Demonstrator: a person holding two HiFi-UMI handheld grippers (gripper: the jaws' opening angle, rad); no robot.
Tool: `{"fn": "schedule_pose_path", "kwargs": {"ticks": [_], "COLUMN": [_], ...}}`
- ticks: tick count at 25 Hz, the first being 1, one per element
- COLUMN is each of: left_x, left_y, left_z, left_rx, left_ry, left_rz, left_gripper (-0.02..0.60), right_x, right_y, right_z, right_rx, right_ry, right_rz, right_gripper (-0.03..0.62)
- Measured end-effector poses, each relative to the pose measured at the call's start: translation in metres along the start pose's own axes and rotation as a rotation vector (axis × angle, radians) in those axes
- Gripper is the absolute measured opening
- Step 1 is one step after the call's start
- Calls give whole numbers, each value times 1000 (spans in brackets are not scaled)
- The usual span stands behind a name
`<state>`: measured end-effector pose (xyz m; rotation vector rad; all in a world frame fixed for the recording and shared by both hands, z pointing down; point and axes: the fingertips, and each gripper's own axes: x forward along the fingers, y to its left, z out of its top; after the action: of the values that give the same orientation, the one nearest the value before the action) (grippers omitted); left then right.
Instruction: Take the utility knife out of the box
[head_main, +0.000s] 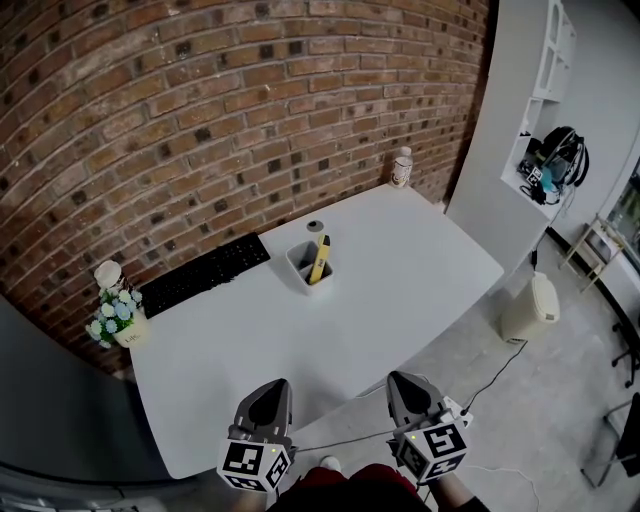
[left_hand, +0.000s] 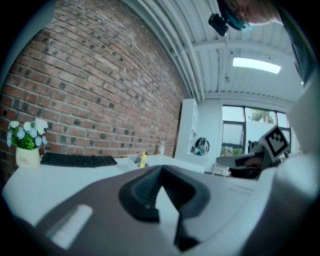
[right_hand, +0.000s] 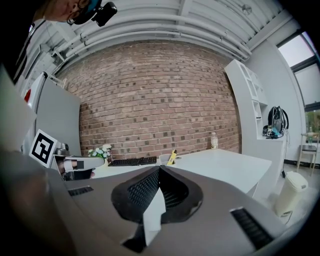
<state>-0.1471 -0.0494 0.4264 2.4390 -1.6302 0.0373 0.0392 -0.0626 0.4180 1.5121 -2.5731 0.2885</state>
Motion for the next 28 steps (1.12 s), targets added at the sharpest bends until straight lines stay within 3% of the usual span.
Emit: {"fn": "schedule_pose_path", "kwargs": {"ticks": [14,28], "left_x": [30,84], "left_y": [8,23], "left_z": [16,26], "left_rx": [57,70], "left_ry": [-5,0], "left_rz": [-37,-18], "left_gripper": [5,5], "right_x": [14,56], "right_y": [-5,-37], "right_z": [6,20], "right_rx": [-13,-20], "right_ry": [0,1], "right_rz": [-10,5], "right_gripper": [8,8]}}
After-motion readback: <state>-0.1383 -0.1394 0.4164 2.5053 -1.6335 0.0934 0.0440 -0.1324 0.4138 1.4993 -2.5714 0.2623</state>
